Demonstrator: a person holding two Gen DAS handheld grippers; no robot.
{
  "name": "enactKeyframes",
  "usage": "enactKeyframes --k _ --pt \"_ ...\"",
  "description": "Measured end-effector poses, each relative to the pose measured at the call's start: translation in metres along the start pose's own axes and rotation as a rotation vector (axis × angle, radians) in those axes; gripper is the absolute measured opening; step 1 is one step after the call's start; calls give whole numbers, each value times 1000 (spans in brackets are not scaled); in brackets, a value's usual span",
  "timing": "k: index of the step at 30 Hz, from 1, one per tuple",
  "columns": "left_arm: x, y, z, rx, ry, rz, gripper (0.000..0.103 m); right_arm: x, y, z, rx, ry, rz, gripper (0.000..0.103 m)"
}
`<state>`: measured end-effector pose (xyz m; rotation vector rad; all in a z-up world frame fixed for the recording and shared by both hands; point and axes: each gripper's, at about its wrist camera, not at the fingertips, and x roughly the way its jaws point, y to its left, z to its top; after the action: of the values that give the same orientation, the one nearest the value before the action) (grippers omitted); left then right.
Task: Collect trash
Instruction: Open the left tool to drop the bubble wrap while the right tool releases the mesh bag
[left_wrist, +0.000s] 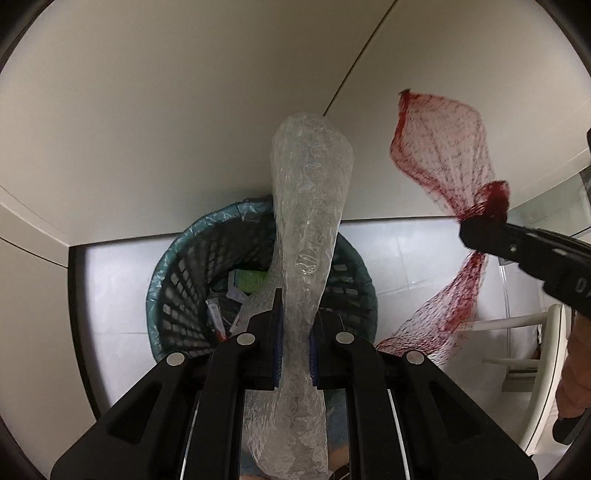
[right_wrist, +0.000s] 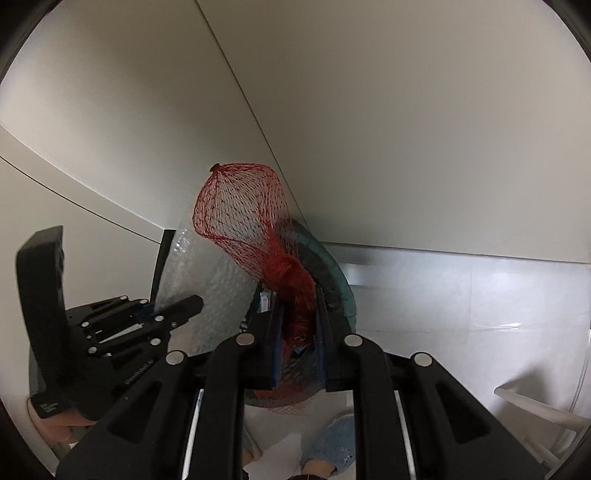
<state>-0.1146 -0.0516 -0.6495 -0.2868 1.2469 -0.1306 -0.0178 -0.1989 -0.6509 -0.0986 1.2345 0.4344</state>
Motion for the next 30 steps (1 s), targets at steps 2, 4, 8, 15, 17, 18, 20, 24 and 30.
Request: enactKeyframes --k 2,4,8,15,17,18,20,24,30 --pt "11 3 -3 -4 11 3 10 0 -9 -5 8 -3 5 13" --pt "23 7 -5 -14 22 1 10 -4 -11 -11 10 -4 6 13" --pt "40 10 -7 -25 35 1 10 -5 -10 -11 7 -3 11 13" --pt "53 8 -9 -24 40 8 34 -13 -13 -11 7 -4 2 13" --pt "51 9 -11 -36 20 15 48 -15 -12 -10 8 -7 -1 13" --pt "49 10 -11 -40 14 14 52 -15 -12 -9 9 -9 -3 13" --pt "43 12 -13 -41 0 20 61 -18 -11 -9 11 -14 -4 13" --pt "27 14 -16 -35 -29 33 77 -19 -9 -10 13 -25 5 13" --pt "5 23 -18 -30 -73 65 95 -14 4 -10 6 -50 20 14"
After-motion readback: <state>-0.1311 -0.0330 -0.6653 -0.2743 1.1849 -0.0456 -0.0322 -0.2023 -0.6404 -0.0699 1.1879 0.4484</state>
